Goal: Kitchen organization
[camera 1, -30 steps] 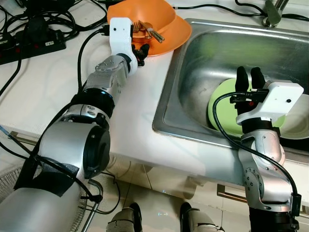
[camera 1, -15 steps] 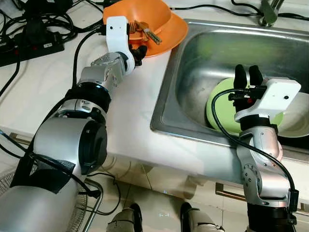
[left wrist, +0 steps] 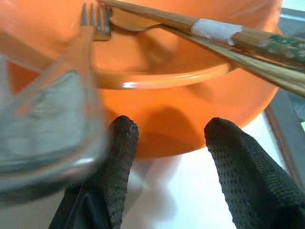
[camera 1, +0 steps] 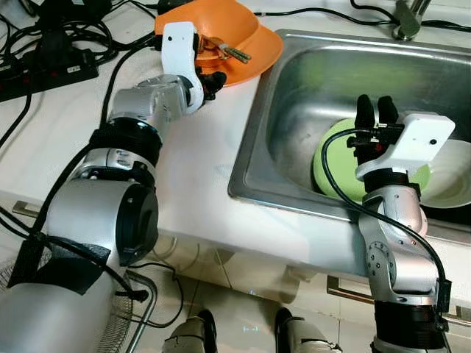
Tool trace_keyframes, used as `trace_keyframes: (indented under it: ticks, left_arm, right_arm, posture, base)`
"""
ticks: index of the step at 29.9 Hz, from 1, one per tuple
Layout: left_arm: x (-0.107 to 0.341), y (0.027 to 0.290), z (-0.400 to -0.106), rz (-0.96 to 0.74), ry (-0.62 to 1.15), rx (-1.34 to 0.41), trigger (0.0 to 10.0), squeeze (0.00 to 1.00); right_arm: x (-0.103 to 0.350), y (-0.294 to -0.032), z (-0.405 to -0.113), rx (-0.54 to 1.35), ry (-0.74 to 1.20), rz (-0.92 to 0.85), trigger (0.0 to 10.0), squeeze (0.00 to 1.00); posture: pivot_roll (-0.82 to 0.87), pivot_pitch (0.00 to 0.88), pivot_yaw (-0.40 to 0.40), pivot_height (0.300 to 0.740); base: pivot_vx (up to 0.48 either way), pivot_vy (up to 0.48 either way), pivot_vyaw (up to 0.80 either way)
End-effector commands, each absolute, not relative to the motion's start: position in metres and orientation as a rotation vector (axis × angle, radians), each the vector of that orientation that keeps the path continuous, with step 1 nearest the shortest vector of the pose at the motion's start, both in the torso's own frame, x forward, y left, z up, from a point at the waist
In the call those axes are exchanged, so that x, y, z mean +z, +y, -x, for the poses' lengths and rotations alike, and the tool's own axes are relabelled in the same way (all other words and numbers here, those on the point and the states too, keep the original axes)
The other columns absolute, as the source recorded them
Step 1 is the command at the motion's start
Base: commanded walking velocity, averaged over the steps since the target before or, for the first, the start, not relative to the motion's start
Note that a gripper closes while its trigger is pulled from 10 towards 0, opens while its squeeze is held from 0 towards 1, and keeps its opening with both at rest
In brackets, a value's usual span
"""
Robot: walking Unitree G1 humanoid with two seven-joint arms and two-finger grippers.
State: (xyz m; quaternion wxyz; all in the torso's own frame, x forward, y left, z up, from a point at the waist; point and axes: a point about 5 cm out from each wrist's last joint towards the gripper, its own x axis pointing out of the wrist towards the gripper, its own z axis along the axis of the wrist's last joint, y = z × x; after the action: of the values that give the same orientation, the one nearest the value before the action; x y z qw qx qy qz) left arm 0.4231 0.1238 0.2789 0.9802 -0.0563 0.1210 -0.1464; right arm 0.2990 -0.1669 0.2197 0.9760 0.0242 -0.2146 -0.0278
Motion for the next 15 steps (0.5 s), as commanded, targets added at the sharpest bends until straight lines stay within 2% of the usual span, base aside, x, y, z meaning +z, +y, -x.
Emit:
trace_keyframes:
  ticks: [1, 6, 8, 15]
  left_arm:
    - [0.272, 0.135, -0.418, 0.116, 0.293, -0.277, 10.0, 0.0]
    - [0.268, 0.135, -0.411, 0.094, 0.226, -0.265, 10.0, 0.0]
    - [0.265, 0.13, -0.41, 0.072, 0.146, -0.26, 10.0, 0.0]
    - [0.266, 0.105, -0.401, 0.049, 0.051, -0.326, 10.0, 0.0]
  right_arm:
    - [0.205, -0.168, -0.303, -0.06, -0.38, -0.08, 10.0, 0.0]
    - [0.204, -0.166, -0.307, -0.054, -0.378, -0.089, 10.0, 0.0]
    - [0.203, -0.163, -0.308, -0.046, -0.377, -0.094, 10.0, 0.0]
    - [0.202, -0.164, -0.306, -0.045, -0.379, -0.092, 10.0, 0.0]
  posture:
    - [-0.04, 0.213, 0.112, 0.74]
    - [-0.03, 0.214, 0.101, 0.74]
    - [-0.03, 0.215, 0.098, 0.74]
    - [-0.05, 0.211, 0.096, 0.74]
  base:
    - [0.0, 0.0, 0.0]
    - [0.0, 0.0, 0.0]
    - [0.0, 0.0, 0.0]
    - [0.0, 0.0, 0.0]
